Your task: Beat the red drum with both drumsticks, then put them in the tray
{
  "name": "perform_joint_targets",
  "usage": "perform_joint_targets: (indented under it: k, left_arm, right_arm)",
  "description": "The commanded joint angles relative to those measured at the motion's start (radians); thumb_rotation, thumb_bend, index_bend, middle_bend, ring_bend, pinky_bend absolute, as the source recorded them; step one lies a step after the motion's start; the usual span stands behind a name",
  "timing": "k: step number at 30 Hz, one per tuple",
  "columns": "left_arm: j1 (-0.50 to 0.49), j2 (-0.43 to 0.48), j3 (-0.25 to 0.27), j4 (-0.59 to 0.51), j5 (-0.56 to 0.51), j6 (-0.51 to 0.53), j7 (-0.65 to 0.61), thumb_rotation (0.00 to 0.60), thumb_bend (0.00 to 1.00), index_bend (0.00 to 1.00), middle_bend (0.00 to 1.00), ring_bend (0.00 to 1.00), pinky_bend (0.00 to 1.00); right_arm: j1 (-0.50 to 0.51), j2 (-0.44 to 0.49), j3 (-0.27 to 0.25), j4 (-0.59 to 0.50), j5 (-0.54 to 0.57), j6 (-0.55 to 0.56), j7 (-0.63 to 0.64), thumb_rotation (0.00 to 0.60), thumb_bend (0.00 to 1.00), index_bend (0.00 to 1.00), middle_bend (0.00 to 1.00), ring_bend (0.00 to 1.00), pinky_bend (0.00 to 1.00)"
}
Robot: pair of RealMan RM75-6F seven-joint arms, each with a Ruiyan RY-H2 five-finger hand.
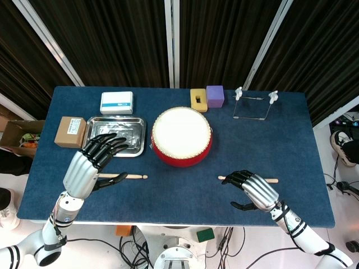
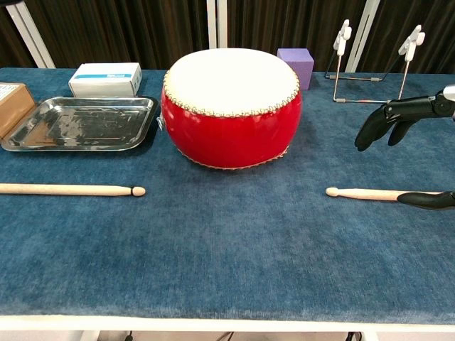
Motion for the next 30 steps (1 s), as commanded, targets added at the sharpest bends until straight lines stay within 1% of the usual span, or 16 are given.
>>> perform_joint_targets:
  k: [1,4,7,11,13,15,17,20,23,27,30]
  left_arm:
    - [-0.001,0.001,0.005,0.004,-0.013,-0.005,-0.003,0.6,0.07,0.24,0.23,0.18,0.27]
    - [0.004,0.0,0.011,0.014,-0.032,-0.008,-0.006,0.6,0.07,0.24,0.23,0.18,0.27]
    - [0.015,0.002,0.025,0.03,-0.06,-0.02,0.001,0.6,0.07,0.24,0.23,0.18,0.27]
    - [0.042,0.01,0.056,0.064,-0.128,-0.058,0.023,0.6,0.07,0.26,0.23,0.18,0.27]
    - [0.054,0.007,0.07,0.086,-0.16,-0.079,0.038,0.6,0.08,0.29,0.25,0.2,0.27]
    - [0.059,-0.006,0.092,0.113,-0.189,-0.118,0.054,0.6,0.12,0.35,0.3,0.24,0.28]
    - [0.054,-0.015,0.12,0.131,-0.22,-0.188,0.09,0.6,0.16,0.38,0.33,0.26,0.3]
    - [0.036,-0.034,0.139,0.141,-0.275,-0.296,0.209,0.6,0.19,0.38,0.34,0.27,0.3]
    - [0.026,-0.071,0.136,0.157,-0.336,-0.359,0.284,0.6,0.2,0.38,0.36,0.3,0.31]
    - [0.031,-0.1,0.132,0.171,-0.413,-0.396,0.384,0.6,0.2,0.39,0.37,0.31,0.33]
    - [0.042,-0.119,0.132,0.179,-0.457,-0.402,0.415,0.6,0.19,0.4,0.37,0.32,0.35]
  right_arm:
    - [-0.004,0.002,-0.001,0.006,0.009,0.016,0.004,0.6,0.21,0.34,0.35,0.25,0.36]
    - [-0.016,0.01,-0.004,0.012,0.019,0.046,0.011,0.6,0.21,0.34,0.35,0.25,0.36]
    - [-0.042,0.028,-0.001,0.018,0.028,0.104,0.01,0.6,0.21,0.34,0.35,0.25,0.36]
    - [-0.095,0.081,0.006,0.018,0.055,0.2,0.012,0.6,0.22,0.35,0.35,0.25,0.36]
    - [-0.119,0.109,0.009,0.012,0.073,0.234,0.01,0.6,0.22,0.35,0.35,0.25,0.36]
    - [-0.142,0.14,0.01,-0.001,0.085,0.266,0.007,0.6,0.22,0.35,0.34,0.25,0.36]
    - [-0.157,0.163,0.013,-0.012,0.093,0.287,0.0,0.6,0.22,0.35,0.34,0.25,0.36]
    - [-0.166,0.179,0.017,-0.023,0.1,0.296,-0.01,0.6,0.22,0.35,0.34,0.25,0.36]
    - [-0.165,0.178,0.016,-0.026,0.097,0.289,-0.006,0.6,0.22,0.35,0.34,0.25,0.36]
    - [-0.163,0.17,0.015,-0.022,0.098,0.275,-0.006,0.6,0.22,0.35,0.34,0.25,0.36]
    - [-0.163,0.162,0.017,-0.017,0.102,0.269,-0.002,0.6,0.22,0.35,0.34,0.25,0.36]
